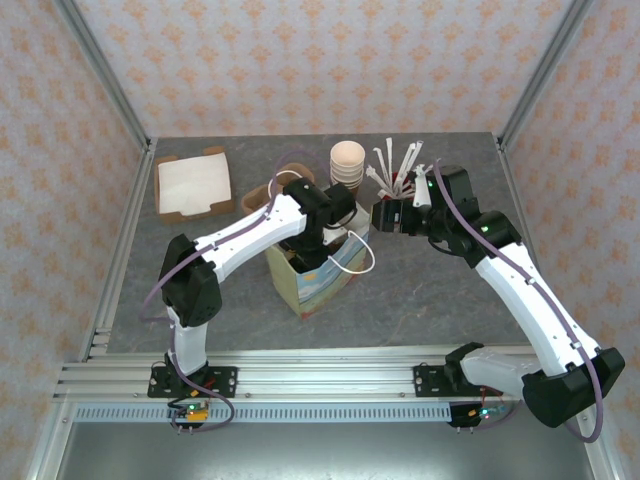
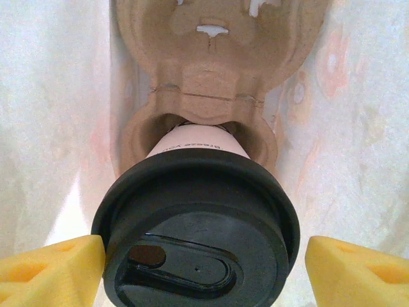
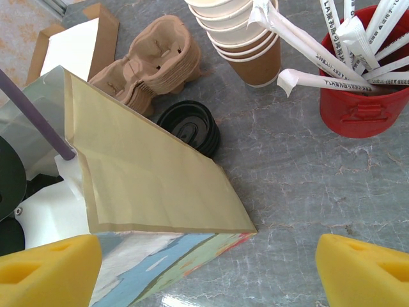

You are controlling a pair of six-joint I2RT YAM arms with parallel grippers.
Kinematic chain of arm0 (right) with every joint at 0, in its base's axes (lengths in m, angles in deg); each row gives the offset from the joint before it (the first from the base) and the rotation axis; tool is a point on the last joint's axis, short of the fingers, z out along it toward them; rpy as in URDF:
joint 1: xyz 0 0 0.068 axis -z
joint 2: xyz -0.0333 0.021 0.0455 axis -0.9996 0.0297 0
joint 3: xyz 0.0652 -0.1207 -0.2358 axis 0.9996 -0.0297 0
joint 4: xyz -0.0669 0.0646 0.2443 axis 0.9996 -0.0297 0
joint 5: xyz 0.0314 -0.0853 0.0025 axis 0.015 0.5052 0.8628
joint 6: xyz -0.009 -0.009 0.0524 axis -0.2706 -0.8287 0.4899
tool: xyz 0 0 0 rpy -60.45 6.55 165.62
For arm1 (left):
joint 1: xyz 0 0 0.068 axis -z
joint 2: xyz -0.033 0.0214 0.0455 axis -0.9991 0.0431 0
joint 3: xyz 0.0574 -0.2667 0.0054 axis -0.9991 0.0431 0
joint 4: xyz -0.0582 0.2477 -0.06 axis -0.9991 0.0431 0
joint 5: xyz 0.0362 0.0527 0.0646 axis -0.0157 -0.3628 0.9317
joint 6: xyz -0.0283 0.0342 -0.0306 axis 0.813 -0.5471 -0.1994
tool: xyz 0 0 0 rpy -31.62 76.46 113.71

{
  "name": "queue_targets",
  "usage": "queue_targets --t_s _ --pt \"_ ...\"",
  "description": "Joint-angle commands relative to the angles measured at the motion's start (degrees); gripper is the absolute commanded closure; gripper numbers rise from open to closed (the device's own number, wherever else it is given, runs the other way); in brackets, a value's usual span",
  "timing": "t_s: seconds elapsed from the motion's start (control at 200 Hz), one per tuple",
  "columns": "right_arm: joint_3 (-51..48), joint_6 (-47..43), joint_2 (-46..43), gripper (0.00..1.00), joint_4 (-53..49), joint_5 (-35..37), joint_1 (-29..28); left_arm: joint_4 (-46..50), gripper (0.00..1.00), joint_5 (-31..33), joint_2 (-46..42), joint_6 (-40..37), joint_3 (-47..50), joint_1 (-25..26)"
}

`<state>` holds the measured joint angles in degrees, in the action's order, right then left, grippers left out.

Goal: Pack the takeout coffee

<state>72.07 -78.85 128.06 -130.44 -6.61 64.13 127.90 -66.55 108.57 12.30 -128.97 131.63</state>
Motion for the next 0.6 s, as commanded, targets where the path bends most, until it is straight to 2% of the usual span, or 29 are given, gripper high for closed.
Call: queue_targets --t_s 0.0,0.596 --pt "1.3 0.5 -1.0 0.13 -0.8 0.8 0.1 2.0 0.17 0.0 -2.9 -0.2 -2.5 -0.2" --pt "2.8 0.5 -0.4 0.12 -1.0 0.7 -0.1 3.4 0.13 -0.1 -6.2 -0.9 -9.3 -0.4"
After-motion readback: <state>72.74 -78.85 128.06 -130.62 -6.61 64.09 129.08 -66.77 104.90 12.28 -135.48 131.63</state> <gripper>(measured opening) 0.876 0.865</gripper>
